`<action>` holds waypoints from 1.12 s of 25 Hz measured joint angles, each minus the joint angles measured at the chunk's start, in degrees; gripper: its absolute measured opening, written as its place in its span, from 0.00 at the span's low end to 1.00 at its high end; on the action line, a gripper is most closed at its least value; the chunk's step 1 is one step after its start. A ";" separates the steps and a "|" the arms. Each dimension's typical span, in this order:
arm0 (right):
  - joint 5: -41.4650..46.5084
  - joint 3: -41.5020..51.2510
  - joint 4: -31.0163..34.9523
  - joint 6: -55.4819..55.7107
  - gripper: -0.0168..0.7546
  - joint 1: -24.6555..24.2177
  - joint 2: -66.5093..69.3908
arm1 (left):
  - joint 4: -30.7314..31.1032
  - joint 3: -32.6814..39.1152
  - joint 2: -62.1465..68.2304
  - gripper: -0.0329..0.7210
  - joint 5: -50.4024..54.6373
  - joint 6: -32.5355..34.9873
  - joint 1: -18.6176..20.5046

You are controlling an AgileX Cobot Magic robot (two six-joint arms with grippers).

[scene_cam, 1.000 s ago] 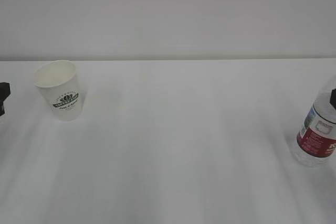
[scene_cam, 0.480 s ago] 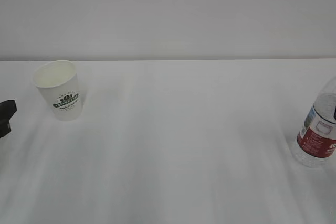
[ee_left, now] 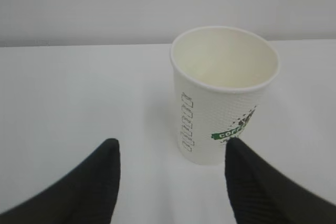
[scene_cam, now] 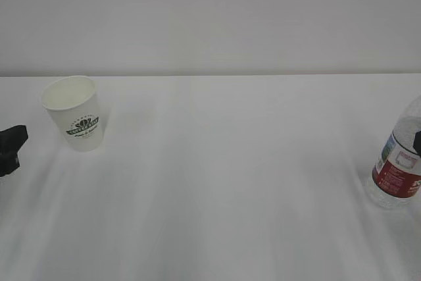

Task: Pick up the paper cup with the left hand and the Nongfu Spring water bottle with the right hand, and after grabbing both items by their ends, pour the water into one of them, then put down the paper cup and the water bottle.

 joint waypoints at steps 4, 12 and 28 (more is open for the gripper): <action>-3.32 0.51 0.00 -0.63 0.72 0.00 2.32 | 0.20 0.00 2.77 0.65 0.00 0.00 0.00; -18.67 5.92 0.22 -0.75 0.71 0.00 8.29 | 1.47 0.00 8.68 0.65 -3.93 0.00 0.00; -36.92 7.63 -1.21 1.14 0.71 0.00 27.03 | 1.92 3.79 18.13 0.65 -10.45 0.00 0.09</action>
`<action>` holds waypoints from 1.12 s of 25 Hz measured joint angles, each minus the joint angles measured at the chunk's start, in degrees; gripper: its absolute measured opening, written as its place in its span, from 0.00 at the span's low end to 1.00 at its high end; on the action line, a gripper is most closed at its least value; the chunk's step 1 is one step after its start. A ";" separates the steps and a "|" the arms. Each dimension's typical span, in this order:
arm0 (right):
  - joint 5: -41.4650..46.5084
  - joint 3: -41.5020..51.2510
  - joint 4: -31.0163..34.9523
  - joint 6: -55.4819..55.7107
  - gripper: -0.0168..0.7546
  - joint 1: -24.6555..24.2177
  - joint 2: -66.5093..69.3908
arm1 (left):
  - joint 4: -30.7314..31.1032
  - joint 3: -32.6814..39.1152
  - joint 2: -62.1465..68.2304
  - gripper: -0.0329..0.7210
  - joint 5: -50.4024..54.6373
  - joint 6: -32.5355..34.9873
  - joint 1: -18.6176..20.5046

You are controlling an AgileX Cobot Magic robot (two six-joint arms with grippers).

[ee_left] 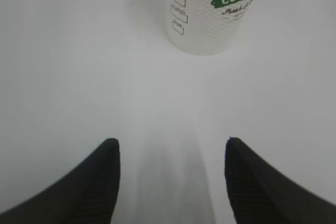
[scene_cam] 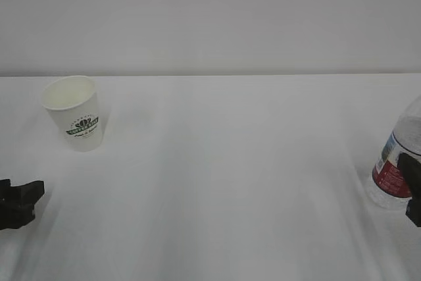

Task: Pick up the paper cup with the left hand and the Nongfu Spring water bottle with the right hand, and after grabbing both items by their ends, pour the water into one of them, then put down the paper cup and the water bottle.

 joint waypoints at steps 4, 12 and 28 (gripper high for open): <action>-1.16 0.00 -0.09 0.38 0.71 0.00 2.16 | 0.00 0.49 0.00 0.65 -0.33 0.00 0.00; -1.47 0.00 -0.09 0.47 0.71 0.00 2.57 | 2.92 0.49 -0.23 0.65 -0.44 1.89 0.00; -1.52 0.00 1.21 0.50 0.83 0.00 2.66 | 8.10 0.49 -2.86 0.65 -0.54 3.17 0.00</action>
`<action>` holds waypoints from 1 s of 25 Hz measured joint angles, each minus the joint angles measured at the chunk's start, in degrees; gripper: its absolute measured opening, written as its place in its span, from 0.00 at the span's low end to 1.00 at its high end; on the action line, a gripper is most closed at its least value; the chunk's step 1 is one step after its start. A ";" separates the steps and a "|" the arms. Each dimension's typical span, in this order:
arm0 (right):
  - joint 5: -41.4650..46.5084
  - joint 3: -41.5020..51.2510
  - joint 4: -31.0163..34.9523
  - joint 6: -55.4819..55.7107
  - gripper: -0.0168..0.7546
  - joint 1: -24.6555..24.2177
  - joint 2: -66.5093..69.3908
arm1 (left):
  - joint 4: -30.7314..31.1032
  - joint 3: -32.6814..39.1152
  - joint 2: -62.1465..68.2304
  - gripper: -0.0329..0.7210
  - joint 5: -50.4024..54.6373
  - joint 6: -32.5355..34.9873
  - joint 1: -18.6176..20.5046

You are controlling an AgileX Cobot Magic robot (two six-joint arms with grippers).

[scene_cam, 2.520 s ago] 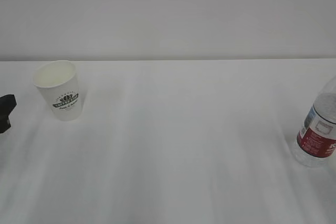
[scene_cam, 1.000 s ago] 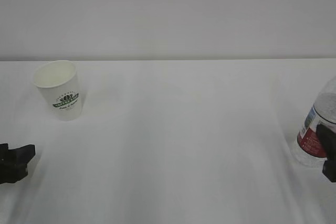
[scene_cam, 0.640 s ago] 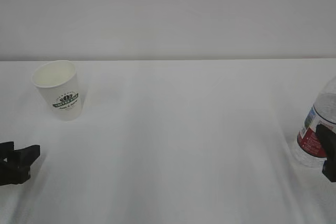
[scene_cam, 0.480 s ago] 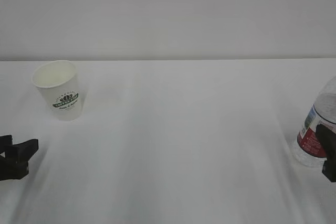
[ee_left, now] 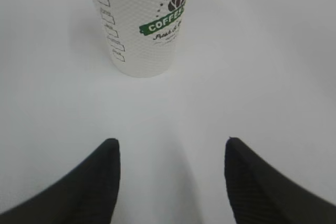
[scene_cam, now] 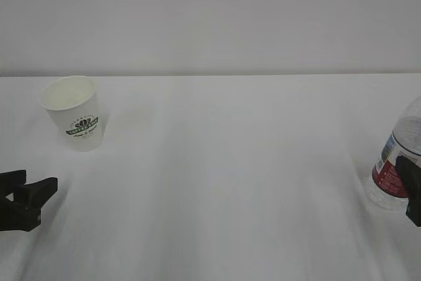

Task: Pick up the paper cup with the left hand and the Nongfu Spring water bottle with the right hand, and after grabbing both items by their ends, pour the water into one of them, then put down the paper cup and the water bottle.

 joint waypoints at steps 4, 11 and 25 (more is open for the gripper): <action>0.23 0.00 0.00 0.10 0.88 0.00 0.00 | 0.33 0.00 0.00 0.65 0.00 0.00 0.00; 0.08 0.00 0.03 0.64 0.88 0.00 0.60 | 0.42 -0.20 0.00 0.65 0.00 -0.11 0.00; -1.04 0.00 -2.58 1.50 0.88 0.00 9.41 | 0.88 -2.72 0.00 0.65 0.00 -0.11 0.00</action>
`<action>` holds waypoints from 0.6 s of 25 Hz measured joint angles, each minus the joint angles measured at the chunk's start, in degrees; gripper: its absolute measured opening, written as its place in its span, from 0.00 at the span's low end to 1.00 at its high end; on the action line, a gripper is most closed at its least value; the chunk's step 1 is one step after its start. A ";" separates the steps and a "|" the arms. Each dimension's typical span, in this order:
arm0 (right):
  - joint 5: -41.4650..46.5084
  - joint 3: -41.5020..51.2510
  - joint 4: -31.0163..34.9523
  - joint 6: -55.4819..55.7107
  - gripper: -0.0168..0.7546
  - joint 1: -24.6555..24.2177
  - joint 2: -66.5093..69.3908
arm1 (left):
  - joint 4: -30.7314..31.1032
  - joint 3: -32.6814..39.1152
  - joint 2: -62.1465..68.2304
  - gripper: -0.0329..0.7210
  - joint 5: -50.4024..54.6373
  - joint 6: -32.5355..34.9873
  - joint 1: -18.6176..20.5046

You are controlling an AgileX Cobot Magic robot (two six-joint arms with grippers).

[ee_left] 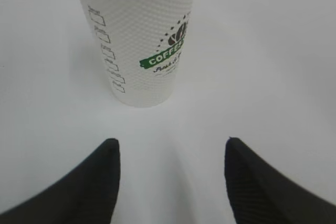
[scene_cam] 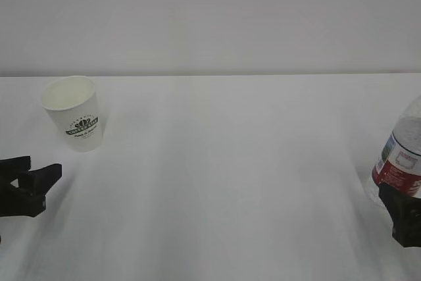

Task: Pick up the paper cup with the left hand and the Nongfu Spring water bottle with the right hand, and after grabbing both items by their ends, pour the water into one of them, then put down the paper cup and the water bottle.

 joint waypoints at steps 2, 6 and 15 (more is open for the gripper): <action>-0.14 0.00 0.25 0.00 0.88 0.00 0.11 | 0.00 0.00 0.00 0.65 0.00 0.00 0.00; -0.27 0.00 3.31 -0.11 0.87 0.00 0.06 | -0.08 0.00 0.00 0.65 0.00 0.00 0.00; -0.27 0.00 4.19 -1.02 0.86 0.00 0.14 | -0.08 0.00 0.00 0.65 0.00 -0.21 0.00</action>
